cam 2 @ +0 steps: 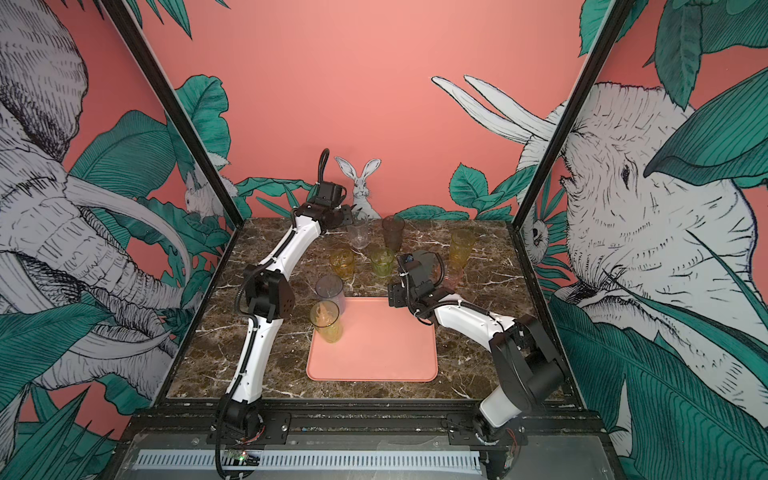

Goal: Place the glasses into the tray

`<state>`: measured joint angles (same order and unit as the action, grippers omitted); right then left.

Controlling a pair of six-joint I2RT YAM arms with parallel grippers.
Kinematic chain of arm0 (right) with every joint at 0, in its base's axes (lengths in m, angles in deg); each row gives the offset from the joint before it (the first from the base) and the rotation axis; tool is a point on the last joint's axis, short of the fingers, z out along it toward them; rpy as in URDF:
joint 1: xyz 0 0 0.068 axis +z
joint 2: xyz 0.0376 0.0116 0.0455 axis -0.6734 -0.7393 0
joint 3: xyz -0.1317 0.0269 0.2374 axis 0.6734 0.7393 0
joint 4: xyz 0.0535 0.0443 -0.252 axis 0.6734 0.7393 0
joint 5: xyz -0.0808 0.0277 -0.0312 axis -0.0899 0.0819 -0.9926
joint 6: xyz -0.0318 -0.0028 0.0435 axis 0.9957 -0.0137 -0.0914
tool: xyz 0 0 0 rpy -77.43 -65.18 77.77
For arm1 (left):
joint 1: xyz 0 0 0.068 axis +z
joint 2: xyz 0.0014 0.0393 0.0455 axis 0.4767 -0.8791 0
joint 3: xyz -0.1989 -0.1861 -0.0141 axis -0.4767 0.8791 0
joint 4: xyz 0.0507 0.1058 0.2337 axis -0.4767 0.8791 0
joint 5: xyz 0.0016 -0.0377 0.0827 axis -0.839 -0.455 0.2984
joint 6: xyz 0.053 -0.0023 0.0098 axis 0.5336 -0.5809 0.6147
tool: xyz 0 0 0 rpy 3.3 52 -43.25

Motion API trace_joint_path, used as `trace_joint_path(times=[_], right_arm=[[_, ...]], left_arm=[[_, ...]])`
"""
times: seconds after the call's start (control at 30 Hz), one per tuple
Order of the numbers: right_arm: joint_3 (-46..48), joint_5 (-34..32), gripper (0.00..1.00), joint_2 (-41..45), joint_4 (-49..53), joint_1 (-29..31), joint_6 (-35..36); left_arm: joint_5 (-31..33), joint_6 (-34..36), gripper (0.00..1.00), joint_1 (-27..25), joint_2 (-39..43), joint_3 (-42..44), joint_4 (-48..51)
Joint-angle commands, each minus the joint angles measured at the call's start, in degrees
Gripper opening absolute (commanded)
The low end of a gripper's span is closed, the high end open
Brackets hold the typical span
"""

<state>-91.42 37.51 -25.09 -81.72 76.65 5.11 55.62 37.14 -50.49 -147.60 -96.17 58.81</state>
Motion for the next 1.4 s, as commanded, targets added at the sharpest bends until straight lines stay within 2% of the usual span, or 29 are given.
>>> trace_joint_path(times=[0.0, 0.4, 0.83, 1.37], right_arm=[[-0.1, 0.2, 0.77, 0.8, -0.8, -0.3, -0.3], [-0.1, 0.0, 0.77, 0.9, -0.5, -0.3, -0.3], [-0.1, 0.0, 0.77, 0.9, -0.7, -0.3, -0.3], [-0.1, 0.0, 0.77, 0.7, -0.8, -0.2, -0.3]], left_arm=[[1.6, 0.1, 0.49, 0.2, 0.2, -1.8, -0.5], [1.2, -1.0, 0.4, 0.2, -0.7, -1.8, -0.2], [1.3, -1.8, 0.25, 0.2, -1.3, -1.7, 0.6], [1.0, -2.9, 0.14, 0.7, 0.4, 0.7, 0.3]])
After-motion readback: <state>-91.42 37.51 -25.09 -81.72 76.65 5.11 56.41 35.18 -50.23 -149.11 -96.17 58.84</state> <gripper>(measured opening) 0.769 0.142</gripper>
